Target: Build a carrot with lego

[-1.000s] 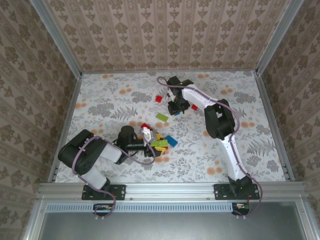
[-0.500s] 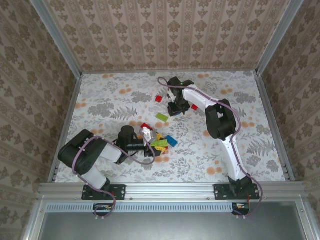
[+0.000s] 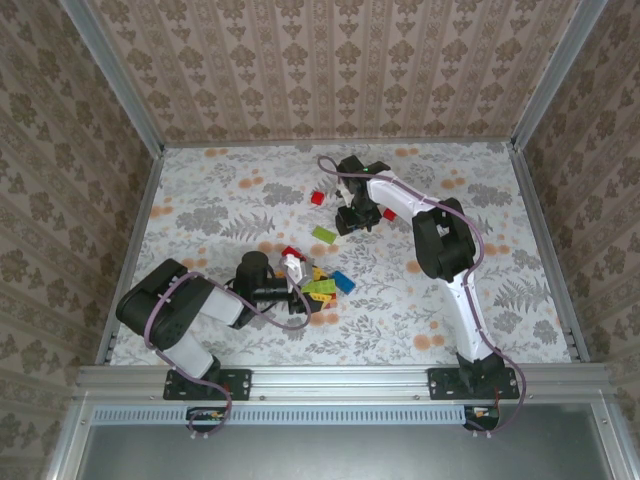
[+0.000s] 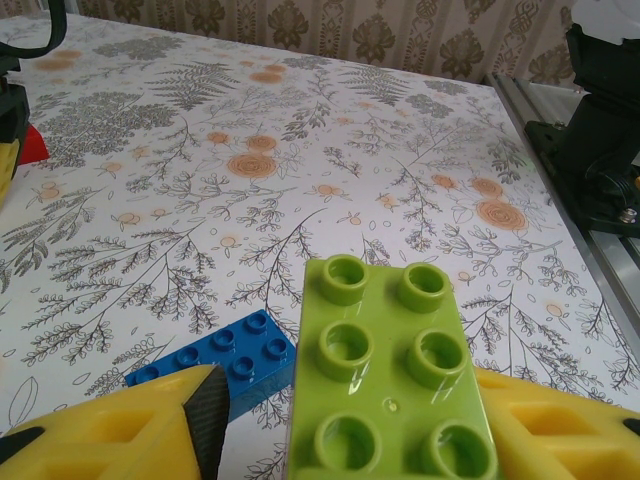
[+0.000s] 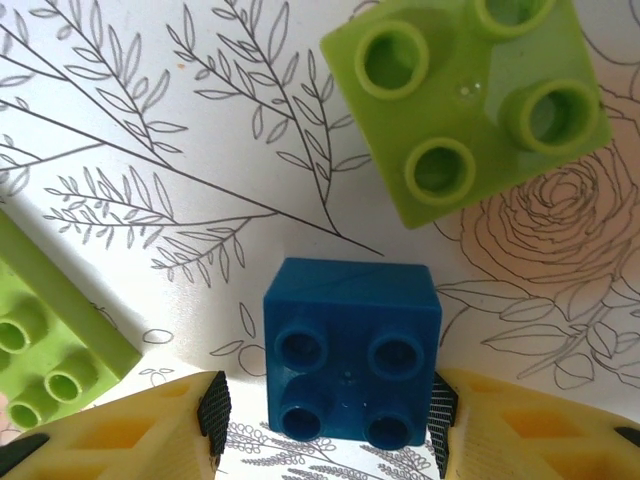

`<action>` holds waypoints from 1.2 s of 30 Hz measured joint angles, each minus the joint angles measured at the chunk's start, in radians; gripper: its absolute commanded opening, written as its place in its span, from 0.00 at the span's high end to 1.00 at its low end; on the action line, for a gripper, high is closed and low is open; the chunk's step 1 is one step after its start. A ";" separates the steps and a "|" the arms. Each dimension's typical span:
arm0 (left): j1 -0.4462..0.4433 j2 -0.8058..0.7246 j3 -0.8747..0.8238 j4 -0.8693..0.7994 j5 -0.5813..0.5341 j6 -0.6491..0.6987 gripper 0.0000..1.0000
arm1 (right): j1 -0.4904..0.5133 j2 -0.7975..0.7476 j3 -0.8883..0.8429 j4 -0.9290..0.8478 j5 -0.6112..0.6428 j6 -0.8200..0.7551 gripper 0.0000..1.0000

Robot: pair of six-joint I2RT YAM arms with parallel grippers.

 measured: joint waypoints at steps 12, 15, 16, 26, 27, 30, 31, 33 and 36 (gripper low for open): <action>0.000 0.000 0.001 -0.002 0.000 0.000 0.43 | -0.025 0.000 0.001 0.014 -0.044 0.011 0.45; 0.000 0.000 0.001 -0.003 0.000 0.000 0.43 | -0.029 0.000 0.003 0.014 -0.050 0.019 0.45; 0.000 0.000 0.001 -0.003 0.000 0.000 0.43 | -0.030 0.000 0.005 0.014 -0.052 0.021 0.46; 0.000 0.000 0.005 -0.007 0.000 0.000 0.43 | -0.034 0.000 0.035 0.015 -0.073 0.026 0.49; 0.000 0.000 0.006 -0.008 0.000 0.000 0.44 | -0.034 0.000 0.035 0.016 -0.074 0.026 0.49; 0.000 0.000 0.007 -0.008 0.000 0.000 0.44 | -0.034 0.000 0.035 0.015 -0.078 0.026 0.49; 0.000 0.000 0.007 -0.008 0.000 0.000 0.44 | -0.034 0.000 0.035 0.014 -0.079 0.026 0.49; 0.000 0.000 0.007 -0.008 0.000 0.000 0.44 | -0.034 0.000 0.035 0.014 -0.079 0.026 0.49; 0.000 0.000 0.008 -0.012 0.000 0.000 0.44 | -0.034 0.000 0.035 0.014 -0.080 0.026 0.48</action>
